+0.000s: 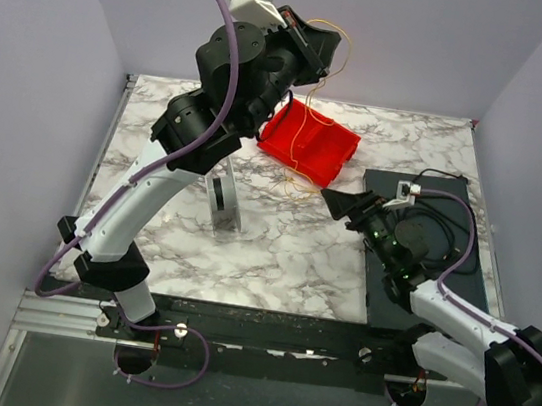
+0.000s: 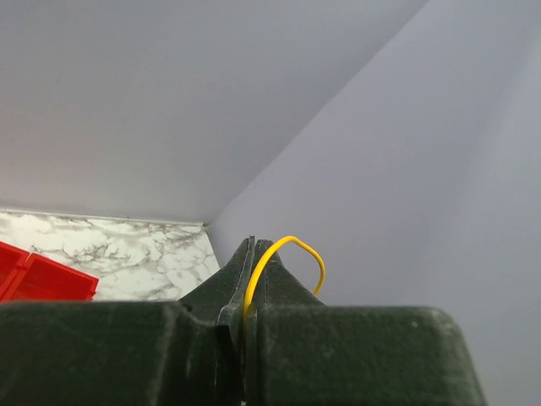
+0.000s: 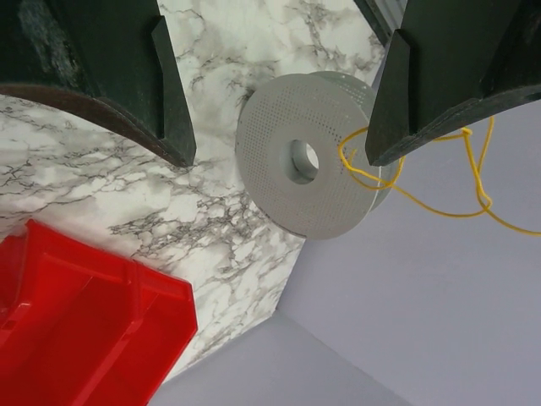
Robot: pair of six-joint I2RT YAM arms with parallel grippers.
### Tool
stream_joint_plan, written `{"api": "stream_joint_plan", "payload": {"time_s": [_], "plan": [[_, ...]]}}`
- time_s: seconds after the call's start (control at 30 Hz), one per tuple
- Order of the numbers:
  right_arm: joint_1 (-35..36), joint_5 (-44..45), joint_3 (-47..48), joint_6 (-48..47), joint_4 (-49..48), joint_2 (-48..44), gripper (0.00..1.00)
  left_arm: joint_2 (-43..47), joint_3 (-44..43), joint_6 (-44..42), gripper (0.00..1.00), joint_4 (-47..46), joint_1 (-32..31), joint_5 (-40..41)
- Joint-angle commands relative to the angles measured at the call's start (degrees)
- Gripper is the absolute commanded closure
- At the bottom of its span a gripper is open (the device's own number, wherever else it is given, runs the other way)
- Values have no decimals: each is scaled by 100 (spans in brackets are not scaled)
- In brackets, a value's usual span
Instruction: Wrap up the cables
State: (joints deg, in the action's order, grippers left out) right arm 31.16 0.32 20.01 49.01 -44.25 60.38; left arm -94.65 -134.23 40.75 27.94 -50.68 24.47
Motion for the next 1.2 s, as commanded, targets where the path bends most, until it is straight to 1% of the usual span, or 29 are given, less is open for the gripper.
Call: {"api": "stream_joint_plan", "payload": {"time_s": [0.0,0.1,0.2,0.23,0.3,0.4,0.57,0.67,0.73,0.77,0.8,0.97,1.07,1.17], "plan": [[10,52,-83,-105,28,140,9,-169,-358,-118,100,-158,-98,267],[13,283,-163,-41,45,128,9,-202,-452,-181,100,-158,-133,349],[4,556,-138,-75,306,75,8,-217,-454,-234,100,-196,-153,400],[-4,526,-138,-114,293,50,8,-218,-454,-243,100,-204,-161,420],[-8,293,-98,-234,167,69,8,-230,-452,-260,100,-218,-171,436],[2,-303,3,-343,-222,196,8,-275,-454,-266,100,-270,-180,449],[32,-468,367,-240,-797,662,7,-324,-478,-252,100,-356,-219,471],[62,-129,580,-170,-1004,966,7,-368,-563,-238,100,-335,-256,452],[63,308,683,-114,-1105,1142,7,-358,-569,-226,100,-331,-291,462],[66,430,711,-39,-1326,1267,6,-340,-569,-234,100,-331,-314,471],[66,445,772,-14,-1532,1404,6,-328,-569,-239,100,-335,-333,475],[65,634,1251,264,-1839,1929,6,-271,-532,-186,100,-306,-355,430],[66,875,1580,385,-1865,2140,6,-171,-404,-122,100,-329,-355,378],[66,914,1879,583,-2017,2326,8,-59,-294,-107,100,-336,-355,352]]}}
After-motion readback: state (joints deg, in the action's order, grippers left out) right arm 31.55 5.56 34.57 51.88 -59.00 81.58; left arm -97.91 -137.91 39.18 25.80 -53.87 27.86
